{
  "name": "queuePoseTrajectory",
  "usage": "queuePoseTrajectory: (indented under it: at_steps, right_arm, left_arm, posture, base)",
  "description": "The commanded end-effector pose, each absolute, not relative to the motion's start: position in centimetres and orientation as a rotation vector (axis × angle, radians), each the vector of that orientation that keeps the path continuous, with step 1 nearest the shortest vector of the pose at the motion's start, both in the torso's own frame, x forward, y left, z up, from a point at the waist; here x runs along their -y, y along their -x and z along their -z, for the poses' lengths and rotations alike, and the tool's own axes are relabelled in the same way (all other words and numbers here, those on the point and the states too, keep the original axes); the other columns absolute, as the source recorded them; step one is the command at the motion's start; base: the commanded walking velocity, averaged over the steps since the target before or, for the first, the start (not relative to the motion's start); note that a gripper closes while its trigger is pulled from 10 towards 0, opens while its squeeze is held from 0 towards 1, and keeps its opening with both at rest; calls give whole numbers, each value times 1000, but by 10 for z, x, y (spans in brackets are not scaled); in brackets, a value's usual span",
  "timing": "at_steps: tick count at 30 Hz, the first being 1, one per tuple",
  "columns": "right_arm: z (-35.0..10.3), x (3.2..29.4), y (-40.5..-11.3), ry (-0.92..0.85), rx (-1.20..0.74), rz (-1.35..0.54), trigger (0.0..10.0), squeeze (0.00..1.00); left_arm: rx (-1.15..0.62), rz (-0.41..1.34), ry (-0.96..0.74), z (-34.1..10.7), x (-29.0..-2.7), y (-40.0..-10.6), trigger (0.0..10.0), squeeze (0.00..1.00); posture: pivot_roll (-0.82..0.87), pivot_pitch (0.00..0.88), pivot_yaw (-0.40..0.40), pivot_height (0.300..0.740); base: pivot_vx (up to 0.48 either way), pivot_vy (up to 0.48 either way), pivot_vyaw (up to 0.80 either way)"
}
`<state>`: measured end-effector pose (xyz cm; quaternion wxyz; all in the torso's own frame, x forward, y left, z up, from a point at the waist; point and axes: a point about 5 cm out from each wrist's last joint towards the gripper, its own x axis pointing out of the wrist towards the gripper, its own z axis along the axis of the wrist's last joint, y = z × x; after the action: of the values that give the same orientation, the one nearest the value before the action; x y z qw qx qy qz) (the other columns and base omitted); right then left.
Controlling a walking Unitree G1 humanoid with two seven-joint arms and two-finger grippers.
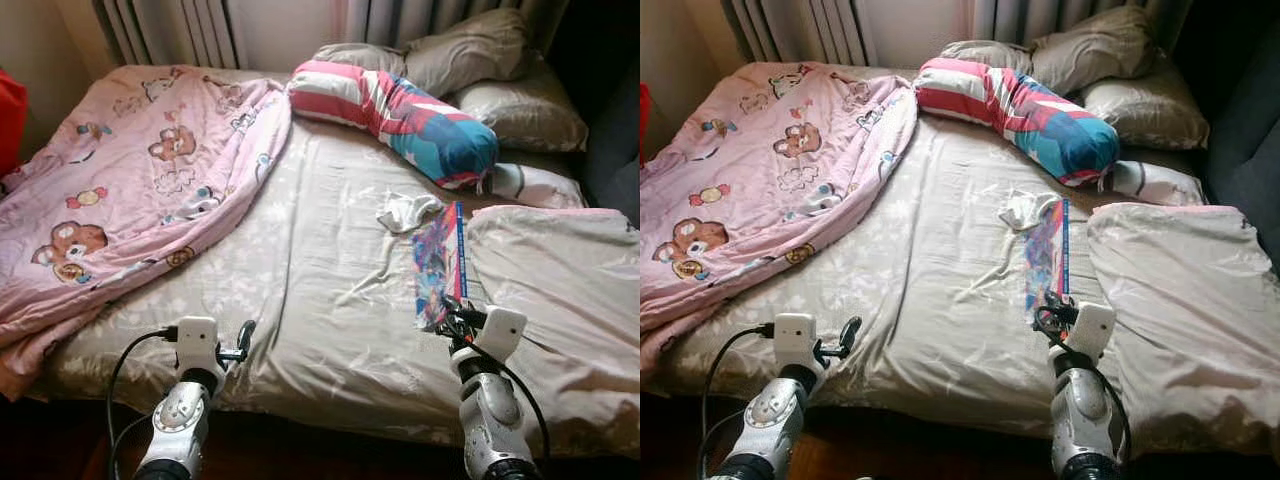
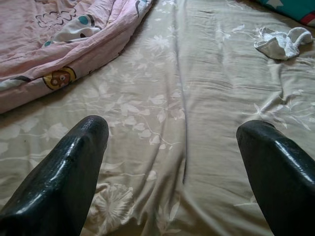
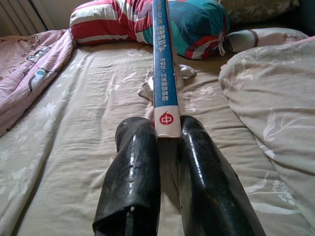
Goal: Clean up the room
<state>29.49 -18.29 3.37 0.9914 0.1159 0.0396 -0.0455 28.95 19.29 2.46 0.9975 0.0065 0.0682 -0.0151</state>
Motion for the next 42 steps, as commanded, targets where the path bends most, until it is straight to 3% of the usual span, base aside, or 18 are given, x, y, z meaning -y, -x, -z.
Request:
queuePoseTrajectory:
  at_steps: [1, 13, 33, 42]
  right_arm:
    - [-41, 184, -297, -224, -35, 89, 10000, 0]
    - [-40, 184, -296, -221, -42, 89, 10000, 0]
    - [-38, 186, -296, -225, -54, 128, 10000, 0]
    - [-37, 184, -296, -225, -57, 124, 10000, 0]
  left_arm:
    - [-136, 29, -24, -23, -195, -286, 10000, 0]
    - [-140, 31, -21, -22, -195, -285, 10000, 0]
    - [-137, 41, -20, -22, -193, -285, 10000, 0]
    - [-143, 37, -22, -21, -195, -284, 10000, 0]
  posture:
    - [102, 151, -27, 740]
    - [102, 155, -28, 740]
    - [104, 156, -28, 740]
    - [109, 157, -27, 740]
  base:
    - [0, 0, 0]
    - [0, 0, 0]
    - [290, 0, -97]
    - [0, 0, 0]
